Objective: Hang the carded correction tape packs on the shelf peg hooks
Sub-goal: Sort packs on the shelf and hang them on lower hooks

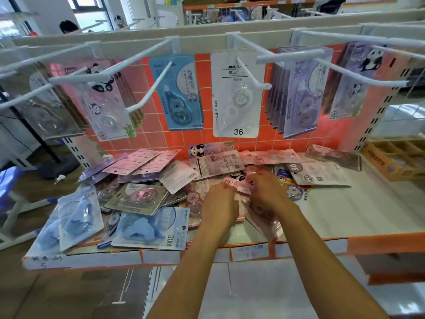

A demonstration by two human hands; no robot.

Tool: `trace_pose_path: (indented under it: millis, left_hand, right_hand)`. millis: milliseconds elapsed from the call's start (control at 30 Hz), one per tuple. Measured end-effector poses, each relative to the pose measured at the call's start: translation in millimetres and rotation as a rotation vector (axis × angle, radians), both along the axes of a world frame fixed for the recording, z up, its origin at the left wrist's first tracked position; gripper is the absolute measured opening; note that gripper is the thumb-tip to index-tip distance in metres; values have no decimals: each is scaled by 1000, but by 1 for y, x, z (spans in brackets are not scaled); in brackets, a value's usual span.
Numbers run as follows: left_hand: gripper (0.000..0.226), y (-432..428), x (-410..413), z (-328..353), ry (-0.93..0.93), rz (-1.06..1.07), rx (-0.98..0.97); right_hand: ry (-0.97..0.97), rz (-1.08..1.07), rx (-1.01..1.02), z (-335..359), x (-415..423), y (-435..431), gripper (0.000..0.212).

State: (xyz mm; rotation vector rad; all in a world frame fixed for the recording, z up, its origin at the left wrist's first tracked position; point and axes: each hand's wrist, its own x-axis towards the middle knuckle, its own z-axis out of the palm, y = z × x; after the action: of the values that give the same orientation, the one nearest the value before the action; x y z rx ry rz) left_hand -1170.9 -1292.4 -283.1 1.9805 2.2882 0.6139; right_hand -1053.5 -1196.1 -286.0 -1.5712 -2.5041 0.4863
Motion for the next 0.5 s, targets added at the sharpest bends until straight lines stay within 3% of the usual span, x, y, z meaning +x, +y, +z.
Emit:
trace_pose_path:
  millis: [100, 200, 267, 433, 500]
  left_hand:
    - [29, -6, -1, 4, 0, 6, 36]
    - [26, -10, 0, 7, 23, -7, 26]
    - [25, -13, 0, 7, 6, -8, 33]
    - [30, -29, 0, 23, -307, 22, -15]
    - [33, -39, -4, 36, -463, -2, -3]
  right_hand:
    - [30, 43, 17, 14, 4, -8, 29]
    - [102, 32, -1, 32, 5, -22, 50]
    - [123, 38, -27, 43, 3, -34, 46]
    - [261, 8, -103, 62, -2, -57, 22]
    - [357, -13, -147, 65, -6, -65, 33]
